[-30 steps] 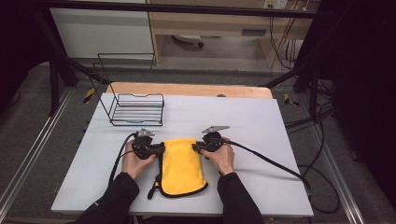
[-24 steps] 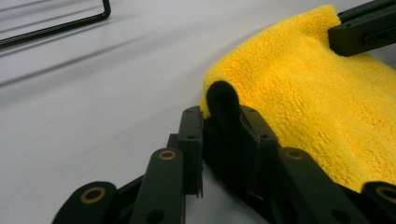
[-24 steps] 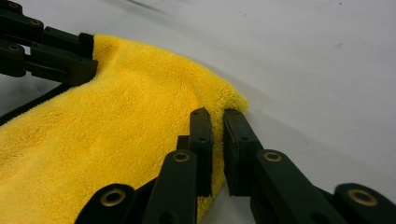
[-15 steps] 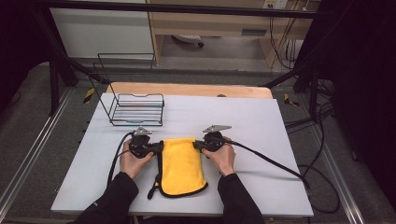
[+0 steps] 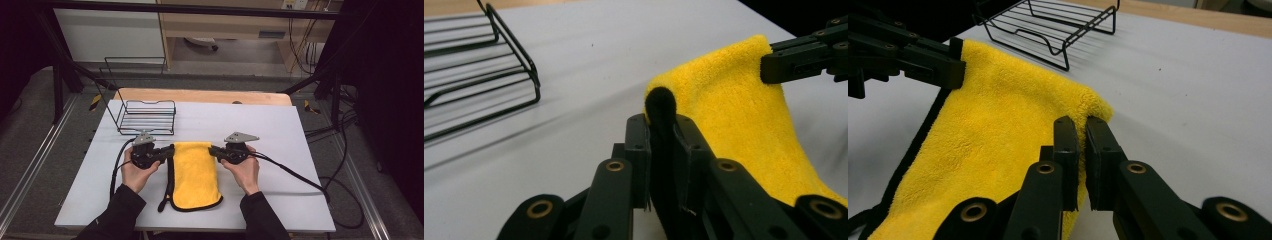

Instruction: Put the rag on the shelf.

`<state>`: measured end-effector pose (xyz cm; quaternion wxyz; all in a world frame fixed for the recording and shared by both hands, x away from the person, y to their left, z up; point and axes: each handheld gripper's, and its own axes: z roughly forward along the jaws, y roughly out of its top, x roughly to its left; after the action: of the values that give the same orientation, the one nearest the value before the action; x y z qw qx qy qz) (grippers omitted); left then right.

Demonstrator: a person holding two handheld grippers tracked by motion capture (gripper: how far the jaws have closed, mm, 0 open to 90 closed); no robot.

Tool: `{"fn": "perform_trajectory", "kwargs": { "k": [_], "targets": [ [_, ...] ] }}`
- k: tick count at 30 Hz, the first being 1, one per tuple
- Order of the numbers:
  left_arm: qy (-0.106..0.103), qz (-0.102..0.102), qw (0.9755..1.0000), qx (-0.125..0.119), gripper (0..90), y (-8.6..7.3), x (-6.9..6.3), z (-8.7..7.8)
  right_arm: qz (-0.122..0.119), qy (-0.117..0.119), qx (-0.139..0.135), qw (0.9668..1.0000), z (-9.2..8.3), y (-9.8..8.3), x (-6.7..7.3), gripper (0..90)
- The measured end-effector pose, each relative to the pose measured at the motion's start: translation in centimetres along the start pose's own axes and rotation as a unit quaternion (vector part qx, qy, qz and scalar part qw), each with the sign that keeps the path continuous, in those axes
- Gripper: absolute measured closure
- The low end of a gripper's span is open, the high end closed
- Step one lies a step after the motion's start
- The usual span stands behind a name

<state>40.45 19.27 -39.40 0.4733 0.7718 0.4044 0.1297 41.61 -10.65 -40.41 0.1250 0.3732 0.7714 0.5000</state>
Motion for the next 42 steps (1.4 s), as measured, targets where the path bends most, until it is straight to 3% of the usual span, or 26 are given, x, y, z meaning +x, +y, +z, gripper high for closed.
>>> {"fn": "perform_trajectory", "kwargs": {
  "k": [3, 11, 19, 31, 37, 42],
  "targets": [
    [-0.001, 0.005, 0.9999, -0.011, 78.6, 0.3, -0.5, -0.4, -0.011, -0.001, -0.013, 0.9999, -0.7, 0.2, 0.2, 85.2],
    [-0.008, 0.012, 0.9992, -0.037, 78.8, 1.2, -1.2, -1.7, -0.013, 0.002, -0.041, 0.9991, -2.2, 0.8, 0.8, 85.4],
    [-0.006, 0.021, 0.9973, -0.070, 78.8, 2.0, -2.0, -3.2, -0.027, -0.003, -0.071, 0.9971, -3.4, 1.9, 1.6, 85.5],
    [-0.001, 0.040, 0.9931, -0.111, 78.9, 3.1, -2.8, -5.0, -0.050, -0.007, -0.106, 0.9931, -4.7, 3.5, 2.7, 85.6],
    [0.003, 0.043, 0.9908, -0.128, 78.9, 3.6, -2.7, -5.7, -0.056, -0.008, -0.119, 0.9913, -4.9, 4.2, 3.1, 85.6],
    [0.006, 0.045, 0.9879, -0.148, 78.9, 4.0, -2.5, -6.4, -0.065, -0.014, -0.140, 0.9879, -5.0, 4.9, 3.6, 85.7]
  ]
}}
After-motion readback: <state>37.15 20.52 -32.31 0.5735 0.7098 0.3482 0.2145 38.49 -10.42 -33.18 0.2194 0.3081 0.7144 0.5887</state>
